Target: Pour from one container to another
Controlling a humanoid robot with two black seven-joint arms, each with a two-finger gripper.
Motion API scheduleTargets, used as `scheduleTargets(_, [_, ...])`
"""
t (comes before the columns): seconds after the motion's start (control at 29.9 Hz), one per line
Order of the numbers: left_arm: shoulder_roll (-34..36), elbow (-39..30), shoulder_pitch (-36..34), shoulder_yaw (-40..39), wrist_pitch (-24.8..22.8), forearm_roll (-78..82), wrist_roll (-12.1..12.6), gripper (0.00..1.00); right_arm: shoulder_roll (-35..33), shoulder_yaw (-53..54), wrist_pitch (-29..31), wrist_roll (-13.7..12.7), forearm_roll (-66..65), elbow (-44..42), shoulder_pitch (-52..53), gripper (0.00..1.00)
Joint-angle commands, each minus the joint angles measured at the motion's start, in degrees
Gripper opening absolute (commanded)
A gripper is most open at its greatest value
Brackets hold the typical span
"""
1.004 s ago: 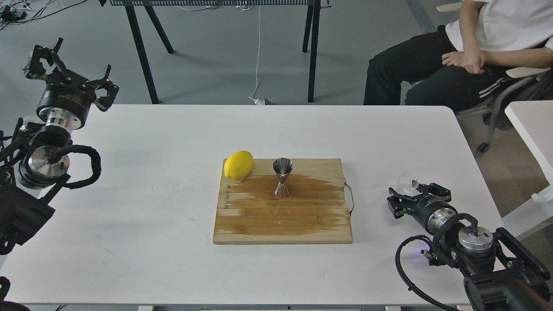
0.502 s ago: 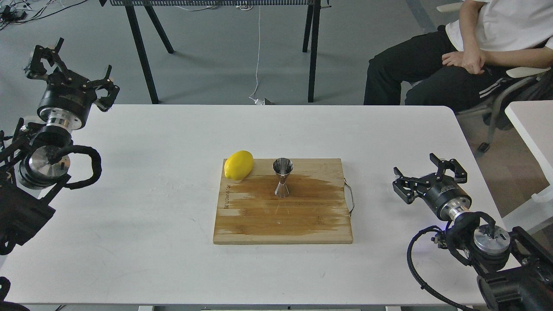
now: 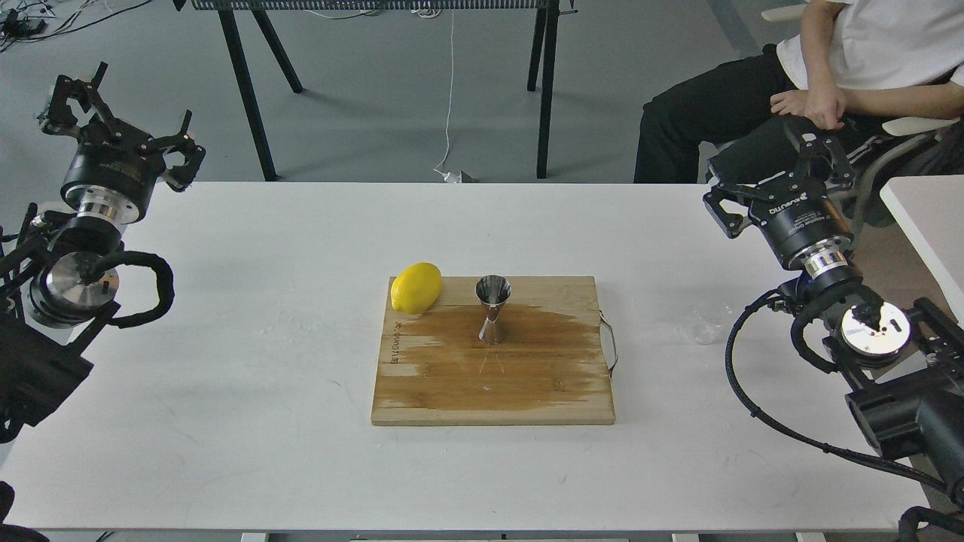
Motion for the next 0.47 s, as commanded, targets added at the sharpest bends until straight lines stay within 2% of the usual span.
scheduleTargets(0.0, [-0.5,0.0,0.1,-0.1,0.0,-0.1,0.0,1.0,-0.4,-0.2,0.4,3.4,0.0,-3.0,3.7,1.0])
scheduleTargets(0.2, [-0.6,-0.3,0.2,0.1,0.0,-0.1,0.1,1.0,-0.4,-0.5,0.4,4.8,-0.1,-9.1,9.5,1.0])
scheduleTargets(0.43, [-0.6,-0.3,0.3,-0.1,-0.1,-0.1,0.0,1.0,-0.5,-1.0,0.4,4.8,-0.1,-9.0,10.5,1.0])
